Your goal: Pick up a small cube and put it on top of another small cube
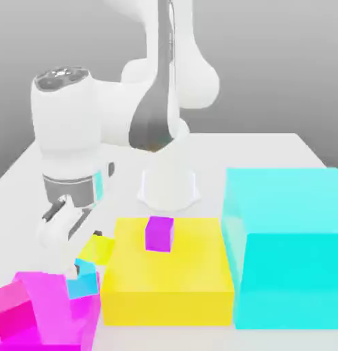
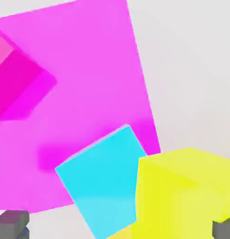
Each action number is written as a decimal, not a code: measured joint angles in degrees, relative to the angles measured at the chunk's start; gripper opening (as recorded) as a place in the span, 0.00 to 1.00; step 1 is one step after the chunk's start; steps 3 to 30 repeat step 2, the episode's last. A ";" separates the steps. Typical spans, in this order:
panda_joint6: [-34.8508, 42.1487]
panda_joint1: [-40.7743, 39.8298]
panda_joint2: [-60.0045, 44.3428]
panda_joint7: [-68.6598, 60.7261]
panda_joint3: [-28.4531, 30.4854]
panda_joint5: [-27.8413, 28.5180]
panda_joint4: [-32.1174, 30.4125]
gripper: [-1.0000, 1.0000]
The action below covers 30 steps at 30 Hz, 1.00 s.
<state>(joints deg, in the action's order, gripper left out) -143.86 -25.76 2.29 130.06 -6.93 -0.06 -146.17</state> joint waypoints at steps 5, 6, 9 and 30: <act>4.17 -0.28 3.38 -0.52 0.34 -0.72 0.82 1.00; 4.17 -0.28 3.38 -0.52 0.34 -0.72 0.82 1.00; 4.17 -0.28 3.38 -0.52 0.34 -0.72 0.82 1.00; 4.17 -0.28 3.38 -0.52 0.34 -0.72 0.82 1.00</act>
